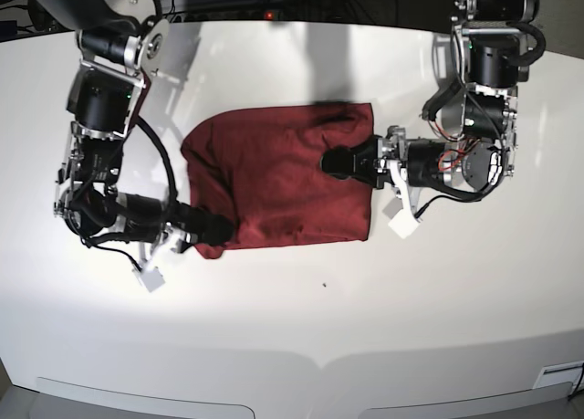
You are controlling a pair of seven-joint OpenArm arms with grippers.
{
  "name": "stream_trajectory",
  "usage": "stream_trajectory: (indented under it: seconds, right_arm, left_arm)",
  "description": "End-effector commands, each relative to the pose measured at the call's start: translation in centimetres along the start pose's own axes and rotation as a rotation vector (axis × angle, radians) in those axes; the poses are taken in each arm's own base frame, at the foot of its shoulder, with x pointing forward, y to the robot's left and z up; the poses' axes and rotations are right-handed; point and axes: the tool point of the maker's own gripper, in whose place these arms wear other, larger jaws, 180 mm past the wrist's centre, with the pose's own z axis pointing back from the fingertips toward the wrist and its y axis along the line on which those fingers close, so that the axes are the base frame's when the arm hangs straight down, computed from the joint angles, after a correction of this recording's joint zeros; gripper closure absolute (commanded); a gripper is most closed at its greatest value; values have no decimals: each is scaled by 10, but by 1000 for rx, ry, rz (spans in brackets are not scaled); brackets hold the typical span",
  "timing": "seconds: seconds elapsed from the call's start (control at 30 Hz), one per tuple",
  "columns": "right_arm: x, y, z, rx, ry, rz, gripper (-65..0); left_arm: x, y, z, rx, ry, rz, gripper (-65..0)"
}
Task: Fold the T-shirt properly
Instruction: 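Grasp the shirt's folded end with the right gripper and fold it toward the left gripper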
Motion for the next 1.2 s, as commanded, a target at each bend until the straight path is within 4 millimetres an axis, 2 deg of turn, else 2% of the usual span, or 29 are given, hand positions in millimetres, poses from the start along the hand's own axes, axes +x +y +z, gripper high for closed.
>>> stream_trajectory:
  seconds: [0.0,0.13,0.27,0.4,0.5,0.6,0.77,0.87,0.97,1.07,1.17]
  right_arm:
    - [20,17,1,42,-30,55,0]
    - [14,47,-18,127,27,104,0]
    - [8,77,-41,184,79,172,0]
    - [5,106,-62,243,114,216,0]
    - [0,128,-80,287,136,234,0]
    - [-6,148,-96,322,147,243,0]
    - [2,155,-123,247,83,265,0]
    - [9,145,-126,183,46,284,0]
    - [10,152,-130,195,34,301,0]
    - [6,157,-135,202,49,324,0]
    - [3,160,-137,205,63,335,0]
  left_arm:
    - [18,-8,4,-16,-33,-42,-318]
    - [17,-6,6,-6,-29,-42,-318]
    - [11,14,17,91,13,-56,-318]
    - [27,39,46,205,-72,-77,-318]
    - [25,50,64,252,-57,-79,-318]
    - [21,56,73,273,-44,-75,-318]
    - [13,52,70,254,-5,-66,-318]
    - [17,46,67,219,-24,-61,-318]
    - [16,46,67,220,-21,-61,-317]
    - [18,49,77,243,-11,-72,-317]
    - [29,46,96,288,-21,-136,-317]
